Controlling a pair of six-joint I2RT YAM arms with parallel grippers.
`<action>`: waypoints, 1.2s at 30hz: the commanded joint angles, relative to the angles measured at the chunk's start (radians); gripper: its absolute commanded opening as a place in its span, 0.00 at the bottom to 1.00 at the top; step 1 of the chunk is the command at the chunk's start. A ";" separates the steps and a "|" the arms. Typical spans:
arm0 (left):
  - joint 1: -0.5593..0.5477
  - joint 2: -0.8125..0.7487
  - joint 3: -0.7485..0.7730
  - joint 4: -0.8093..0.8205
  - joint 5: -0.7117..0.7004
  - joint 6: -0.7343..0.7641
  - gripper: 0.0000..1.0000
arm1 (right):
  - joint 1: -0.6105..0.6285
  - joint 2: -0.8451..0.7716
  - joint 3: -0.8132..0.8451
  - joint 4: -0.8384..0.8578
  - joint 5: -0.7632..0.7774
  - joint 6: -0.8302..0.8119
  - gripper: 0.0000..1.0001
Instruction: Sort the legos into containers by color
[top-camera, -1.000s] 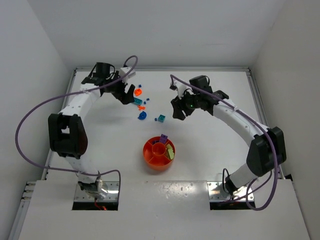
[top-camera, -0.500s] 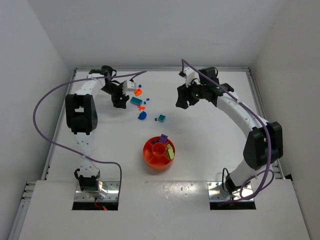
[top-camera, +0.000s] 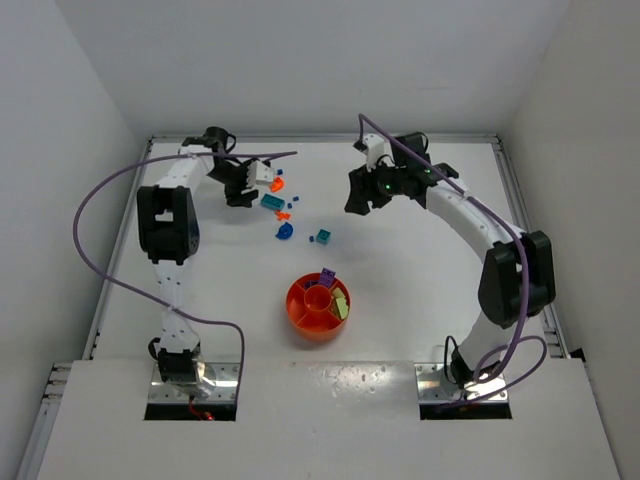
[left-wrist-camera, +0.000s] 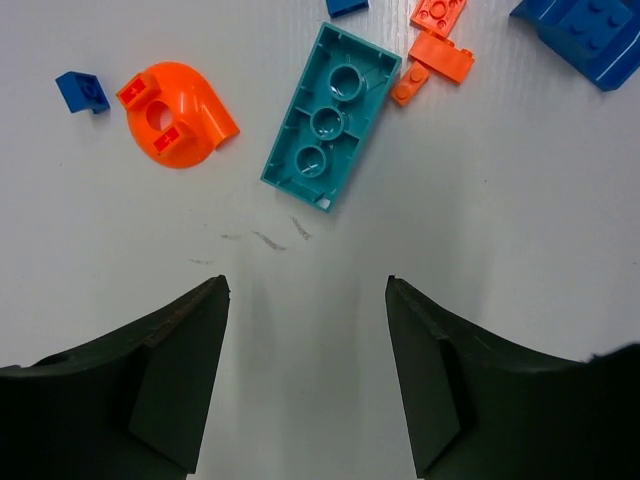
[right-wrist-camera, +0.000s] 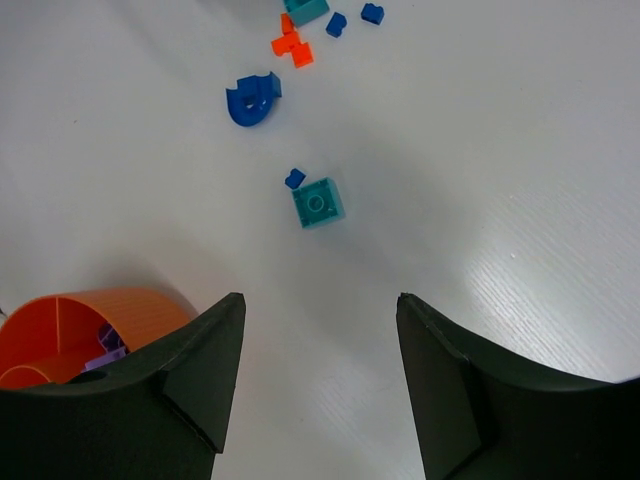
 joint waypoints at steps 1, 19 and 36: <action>-0.029 0.037 0.052 -0.005 0.032 0.059 0.69 | -0.005 -0.010 0.024 0.044 -0.003 0.012 0.63; -0.108 0.132 0.125 0.004 0.093 0.050 0.72 | -0.023 -0.046 -0.022 0.035 0.015 0.003 0.64; -0.108 0.123 0.075 -0.195 0.060 0.174 0.44 | -0.062 -0.075 -0.061 0.035 -0.060 0.023 0.64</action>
